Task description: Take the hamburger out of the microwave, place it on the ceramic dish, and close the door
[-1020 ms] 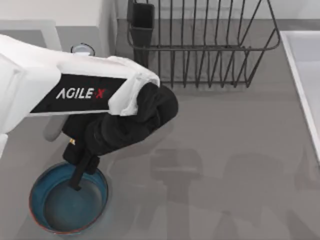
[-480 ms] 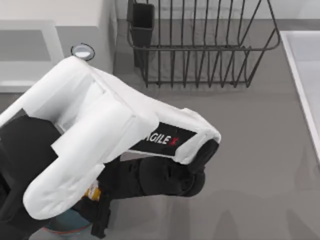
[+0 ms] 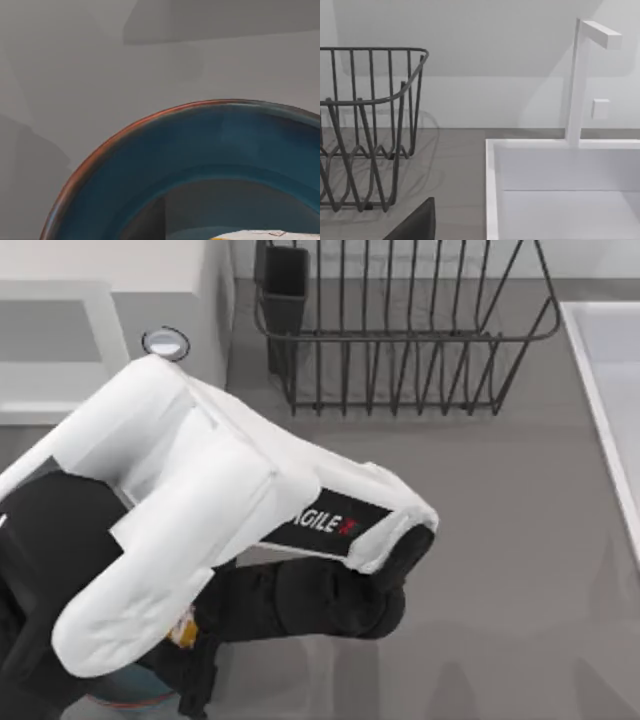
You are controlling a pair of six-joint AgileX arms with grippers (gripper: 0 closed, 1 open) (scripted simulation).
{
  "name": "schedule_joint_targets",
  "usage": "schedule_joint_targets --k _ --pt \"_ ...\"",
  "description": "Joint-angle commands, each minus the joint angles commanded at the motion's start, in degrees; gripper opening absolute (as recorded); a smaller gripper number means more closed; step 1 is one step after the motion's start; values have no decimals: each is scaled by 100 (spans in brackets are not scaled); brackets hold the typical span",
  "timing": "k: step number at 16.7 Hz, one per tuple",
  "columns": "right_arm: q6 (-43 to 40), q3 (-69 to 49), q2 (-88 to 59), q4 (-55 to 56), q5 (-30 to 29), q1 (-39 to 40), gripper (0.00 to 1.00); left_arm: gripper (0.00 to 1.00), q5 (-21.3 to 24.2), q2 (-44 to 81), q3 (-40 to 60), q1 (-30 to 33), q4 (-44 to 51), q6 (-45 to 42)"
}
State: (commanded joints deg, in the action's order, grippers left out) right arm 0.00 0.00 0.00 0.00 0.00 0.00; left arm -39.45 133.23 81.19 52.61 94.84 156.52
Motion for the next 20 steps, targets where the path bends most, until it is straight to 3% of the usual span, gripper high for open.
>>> schedule_joint_targets --k 5,9,20 --pt "0 0 0 0 0 0 100 0 -256 -44 -733 -295 -853 -221" --pt "0 0 0 0 0 0 100 0 -308 -42 -800 -348 -920 -251" --pt "0 0 0 0 0 0 100 83 -308 -42 -800 -348 -920 -251"
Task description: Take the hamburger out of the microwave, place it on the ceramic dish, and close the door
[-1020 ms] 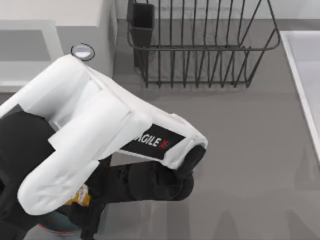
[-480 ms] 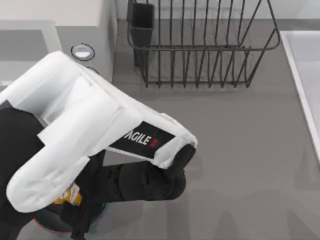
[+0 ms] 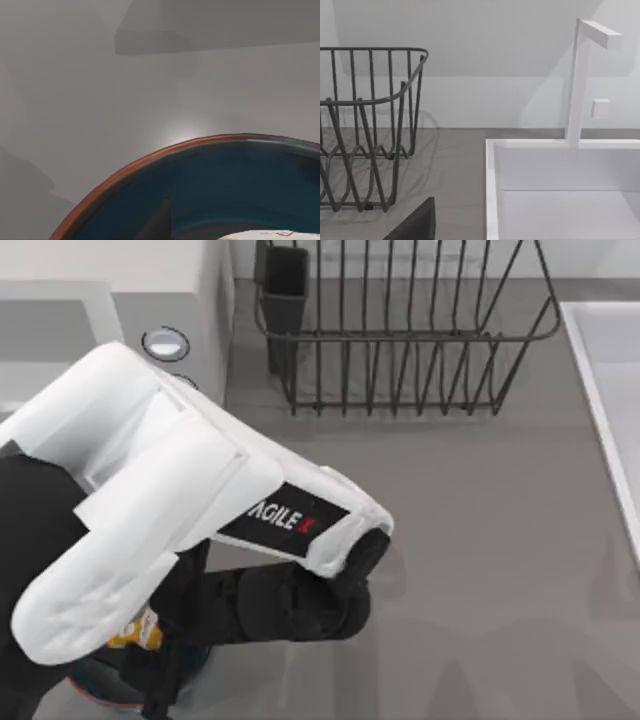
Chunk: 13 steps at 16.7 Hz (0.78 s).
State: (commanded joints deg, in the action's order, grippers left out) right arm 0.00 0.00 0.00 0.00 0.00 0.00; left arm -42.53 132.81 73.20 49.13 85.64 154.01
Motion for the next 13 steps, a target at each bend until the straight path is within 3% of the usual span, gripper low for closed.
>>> schedule_joint_targets --k 2,3,13 --pt "0 0 0 0 0 0 100 98 0 0 0 0 0 0" --pt "0 0 0 0 0 0 100 100 0 0 0 0 0 0" --pt "0 0 0 0 0 0 100 100 4 -322 -14 46 138 -13"
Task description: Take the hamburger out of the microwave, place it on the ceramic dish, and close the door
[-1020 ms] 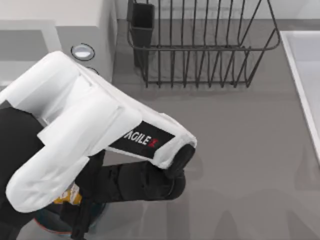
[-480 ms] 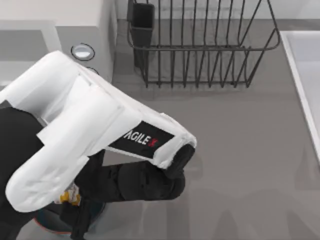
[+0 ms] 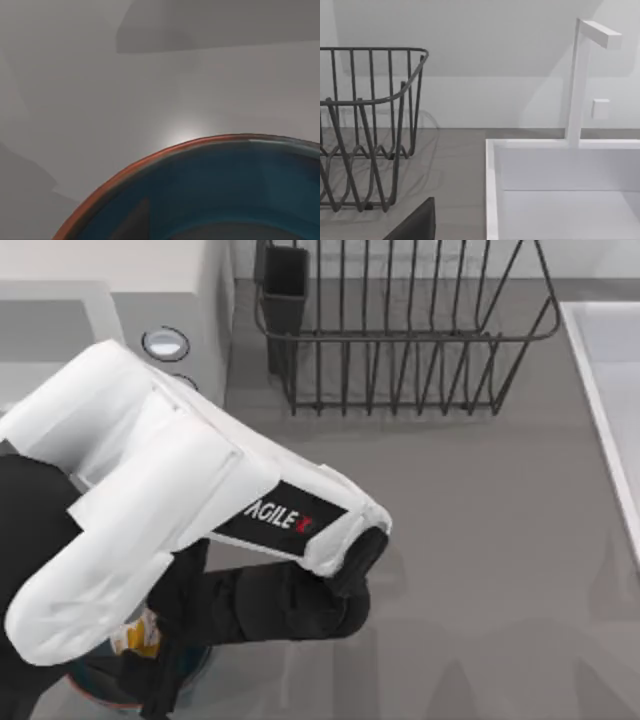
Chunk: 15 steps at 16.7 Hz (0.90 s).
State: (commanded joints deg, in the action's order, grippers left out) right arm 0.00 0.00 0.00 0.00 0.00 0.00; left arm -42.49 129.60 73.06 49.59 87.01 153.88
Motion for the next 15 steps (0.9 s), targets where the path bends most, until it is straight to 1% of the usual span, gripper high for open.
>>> schedule_joint_targets --k 2,4,7,9,11,15 --pt "0 0 0 0 0 0 100 100 164 -276 -175 -54 -250 -277" --pt "0 0 0 0 0 0 100 100 439 -782 -481 -161 -680 -783" --pt "0 0 0 0 0 0 100 100 1001 -1969 -1150 -437 -1596 -1971" --pt "0 0 0 0 0 0 100 100 1434 -3053 -1707 -702 -2334 -3062" --pt "0 0 0 0 0 0 100 100 1884 -4336 -2330 -1033 -3134 -4380" --pt "0 0 0 0 0 0 100 100 2750 -7112 -3684 -1871 -4802 -7576"
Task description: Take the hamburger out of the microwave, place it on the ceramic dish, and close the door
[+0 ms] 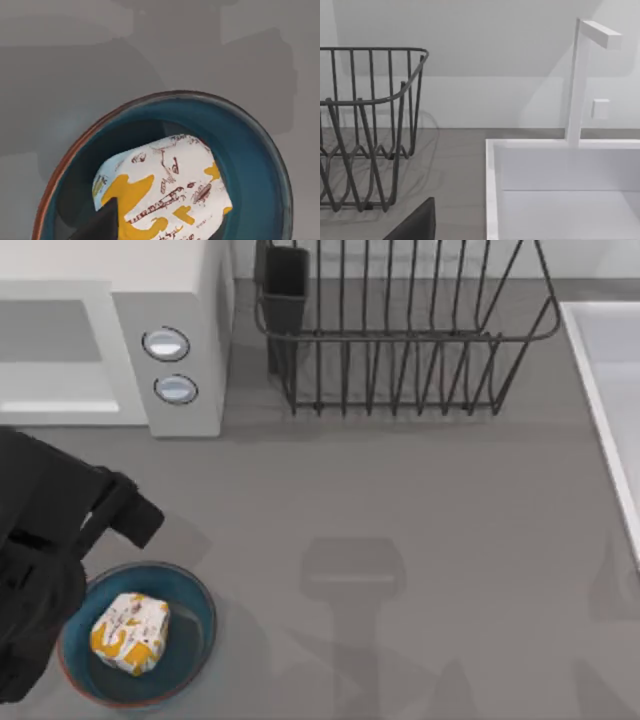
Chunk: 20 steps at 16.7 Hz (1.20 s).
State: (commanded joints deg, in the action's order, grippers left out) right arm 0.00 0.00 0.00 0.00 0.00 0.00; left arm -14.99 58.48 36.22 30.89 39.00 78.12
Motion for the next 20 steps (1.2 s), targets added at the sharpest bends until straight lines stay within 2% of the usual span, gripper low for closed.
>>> schedule_joint_targets --k 5,8,10,14,20 --pt "0 0 0 0 0 0 100 100 853 -3162 -1674 -1260 -1912 -3976" --pt "0 0 0 0 0 0 100 100 1189 -4557 -2519 -1995 -2816 -5749" --pt "0 0 0 0 0 0 100 100 1339 -5201 -2973 -2422 -3277 -6631" --pt "0 0 0 0 0 0 100 100 1483 -5802 -3535 -2994 -3819 -7657" --pt "0 0 0 0 0 0 100 100 1499 -5848 -3622 -3089 -3900 -7812"
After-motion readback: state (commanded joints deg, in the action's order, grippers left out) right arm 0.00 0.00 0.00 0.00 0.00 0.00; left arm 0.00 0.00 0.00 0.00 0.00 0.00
